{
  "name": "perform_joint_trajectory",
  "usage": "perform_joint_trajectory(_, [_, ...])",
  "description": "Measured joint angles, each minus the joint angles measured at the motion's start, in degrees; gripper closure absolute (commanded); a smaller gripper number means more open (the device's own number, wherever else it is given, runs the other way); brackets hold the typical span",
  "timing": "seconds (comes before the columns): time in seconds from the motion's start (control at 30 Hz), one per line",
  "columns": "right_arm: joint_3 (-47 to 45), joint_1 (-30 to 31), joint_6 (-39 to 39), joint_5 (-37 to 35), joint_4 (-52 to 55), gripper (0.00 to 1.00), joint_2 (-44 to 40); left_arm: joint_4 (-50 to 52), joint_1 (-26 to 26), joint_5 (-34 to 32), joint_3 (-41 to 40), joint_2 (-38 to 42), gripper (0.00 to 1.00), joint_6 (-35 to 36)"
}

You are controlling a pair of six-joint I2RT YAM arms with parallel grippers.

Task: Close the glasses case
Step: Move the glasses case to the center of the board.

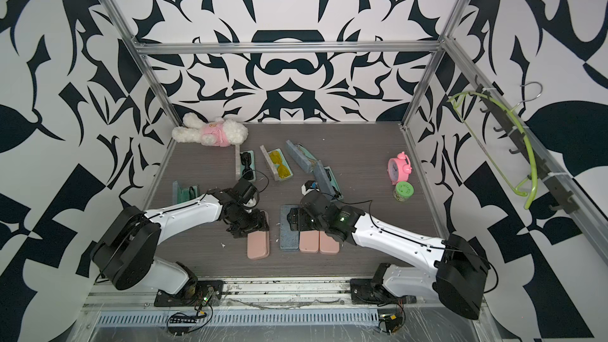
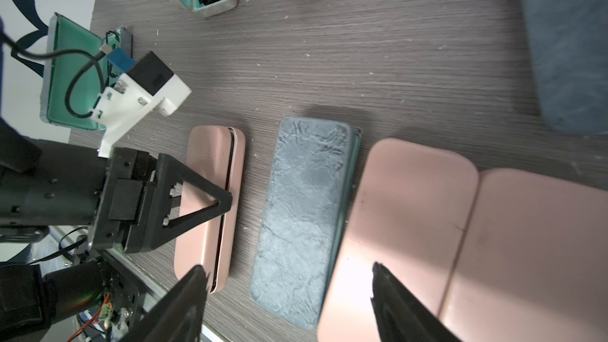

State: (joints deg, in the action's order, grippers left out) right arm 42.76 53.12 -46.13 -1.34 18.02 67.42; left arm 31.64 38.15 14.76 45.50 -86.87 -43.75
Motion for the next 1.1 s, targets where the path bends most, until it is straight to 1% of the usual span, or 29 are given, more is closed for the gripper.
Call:
perform_joint_trajectory(0.13, [-1.62,-1.25,-0.04,-0.02,1.90,0.17,-3.17,-0.55,2.29,-0.17,2.60,-2.67,0.44,-1.27])
perform_joint_trajectory(0.27, [-2.03,-2.69,-0.04,-0.04,3.72,0.16,-5.27,-1.03,3.67,-0.24,4.50,-4.52,0.41,-1.88])
perform_joint_trajectory(0.43, [-2.49,-6.51,-0.11,0.85,5.57,0.16,-6.43,-1.09,4.42,-0.61,5.66,-5.57,0.34,-2.69])
perform_joint_trajectory(0.53, [-2.78,-8.72,0.00,1.62,6.95,0.17,-6.62,-0.98,4.55,-0.96,5.75,-5.57,0.25,-2.89])
perform_joint_trajectory(0.63, [-2.78,-10.40,0.37,2.45,8.07,0.16,-6.78,-0.92,4.63,-1.40,5.84,-5.57,0.21,-3.19])
perform_joint_trajectory(0.7, [-2.78,-11.56,0.98,3.10,8.63,0.16,-6.86,-1.03,4.63,-1.97,5.97,-5.57,0.16,-3.41])
perform_joint_trajectory(0.77, [-2.75,-12.59,1.46,3.78,9.01,0.16,-7.10,-1.25,4.68,-2.62,6.29,-5.55,0.16,-3.50])
perform_joint_trajectory(0.8, [-2.75,-13.16,1.64,4.17,9.20,0.16,-7.17,-1.29,4.68,-3.04,6.64,-5.55,0.11,-3.58])
perform_joint_trajectory(0.97, [-2.75,-15.58,2.82,5.46,10.23,0.17,-7.50,-1.97,4.66,-3.87,7.65,-4.83,0.09,-4.26])
perform_joint_trajectory(1.1, [-2.60,-18.40,3.63,6.69,11.98,0.18,-8.57,-1.84,4.68,-4.72,7.91,-1.92,0.09,-4.74])
